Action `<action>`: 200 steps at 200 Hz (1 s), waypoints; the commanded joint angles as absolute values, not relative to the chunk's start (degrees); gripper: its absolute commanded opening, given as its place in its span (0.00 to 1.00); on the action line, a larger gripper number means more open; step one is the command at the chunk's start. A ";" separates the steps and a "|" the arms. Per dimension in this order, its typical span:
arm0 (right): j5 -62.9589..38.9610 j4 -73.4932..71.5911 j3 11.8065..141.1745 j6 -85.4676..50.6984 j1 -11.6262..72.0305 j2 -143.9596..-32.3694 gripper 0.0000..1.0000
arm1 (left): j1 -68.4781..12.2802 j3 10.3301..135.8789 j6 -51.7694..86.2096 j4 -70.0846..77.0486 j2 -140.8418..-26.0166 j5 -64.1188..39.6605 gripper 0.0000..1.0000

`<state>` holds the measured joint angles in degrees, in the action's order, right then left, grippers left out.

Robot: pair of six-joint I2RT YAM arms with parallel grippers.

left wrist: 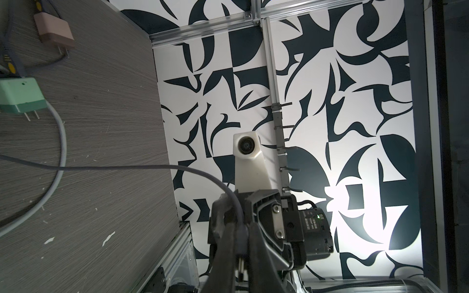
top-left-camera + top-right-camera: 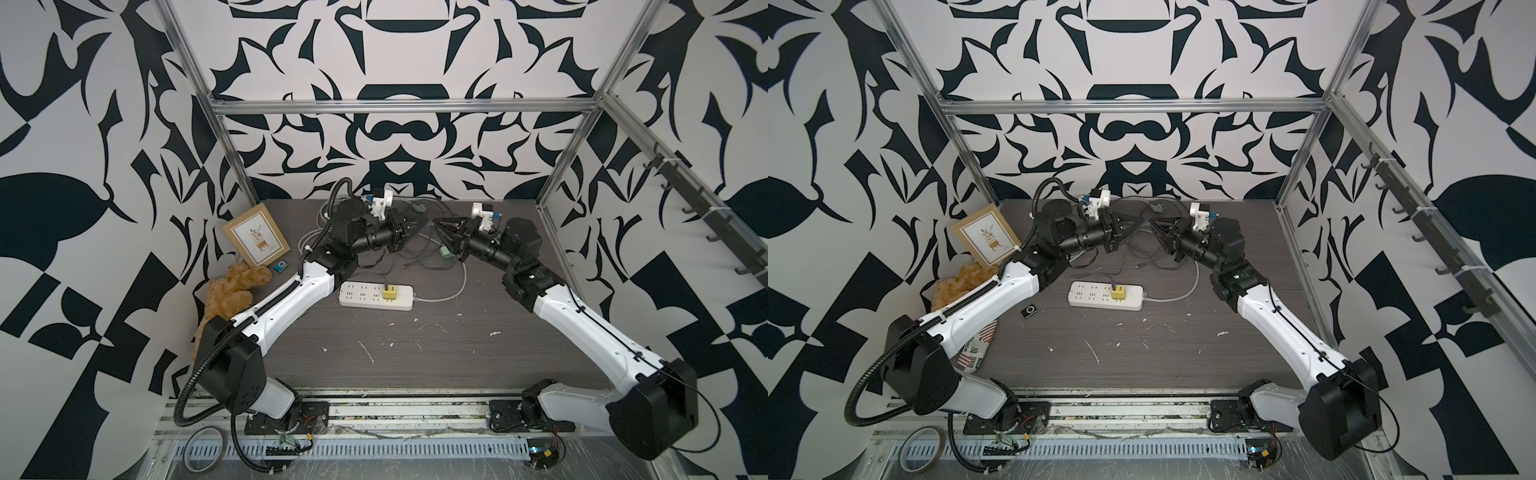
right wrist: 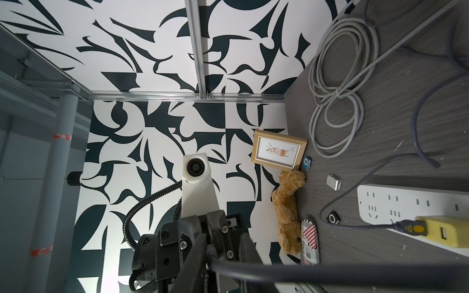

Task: Charge mp3
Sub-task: Pick up the charging cable from the center of the board.

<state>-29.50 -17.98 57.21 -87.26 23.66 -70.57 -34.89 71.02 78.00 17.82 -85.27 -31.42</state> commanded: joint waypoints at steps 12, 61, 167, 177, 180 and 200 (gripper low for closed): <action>-30.62 -22.00 60.64 -87.27 23.68 -71.41 0.19 | -34.89 71.05 78.13 19.86 -84.64 -32.78 0.00; -31.11 -22.40 59.38 -88.00 23.72 -71.16 0.00 | -34.94 71.06 77.87 19.91 -85.17 -32.78 0.00; -29.13 -1.99 61.92 -78.04 23.63 -65.81 0.00 | -19.79 71.08 55.14 -26.73 -71.96 -24.68 0.99; -28.76 3.32 63.02 -75.27 23.62 -65.38 0.00 | -14.93 72.40 48.06 -40.68 -69.99 -22.88 0.99; -28.79 4.30 63.22 -74.68 23.64 -65.29 0.00 | -13.45 72.61 45.97 -43.78 -69.70 -22.53 0.99; -29.35 5.94 62.63 -73.61 23.55 -65.28 0.00 | -5.50 73.27 31.45 -63.70 -70.39 -18.50 1.00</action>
